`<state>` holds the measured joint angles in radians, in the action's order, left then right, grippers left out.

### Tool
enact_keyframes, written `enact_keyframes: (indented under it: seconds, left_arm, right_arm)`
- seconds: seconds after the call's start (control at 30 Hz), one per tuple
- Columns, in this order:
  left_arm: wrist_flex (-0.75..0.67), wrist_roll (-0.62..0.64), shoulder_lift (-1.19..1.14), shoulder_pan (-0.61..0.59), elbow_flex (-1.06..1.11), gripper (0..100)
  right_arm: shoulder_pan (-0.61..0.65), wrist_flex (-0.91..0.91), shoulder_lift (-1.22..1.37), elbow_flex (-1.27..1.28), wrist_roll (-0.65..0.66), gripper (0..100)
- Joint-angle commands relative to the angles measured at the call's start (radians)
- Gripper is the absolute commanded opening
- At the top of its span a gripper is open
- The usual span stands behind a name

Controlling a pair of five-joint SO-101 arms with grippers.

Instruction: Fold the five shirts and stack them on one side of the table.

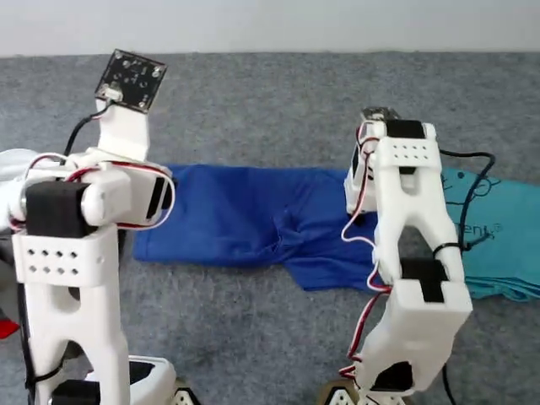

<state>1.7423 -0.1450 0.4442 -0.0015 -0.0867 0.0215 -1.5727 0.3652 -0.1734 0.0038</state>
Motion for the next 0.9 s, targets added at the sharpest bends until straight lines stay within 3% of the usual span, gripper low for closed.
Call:
enact_keyframes:
  seconds: [0.0,0.23,0.67,0.87]
  left_arm:
    - [0.011,0.003,0.034,-0.006,0.01,14]
    - [0.009,0.006,0.035,-0.005,0.036,14]
    - [-0.006,0.003,0.026,-0.005,0.036,14]
    - [-0.006,0.003,0.026,-0.005,0.038,14]
  right_arm:
    - [0.028,-0.002,0.013,-0.089,-0.052,20.5]
    - [0.104,0.025,0.062,-0.114,-0.057,20.5]
    - [0.099,0.094,0.188,-0.114,-0.049,20.1]
    - [0.081,0.137,0.2,-0.114,0.014,0.8]
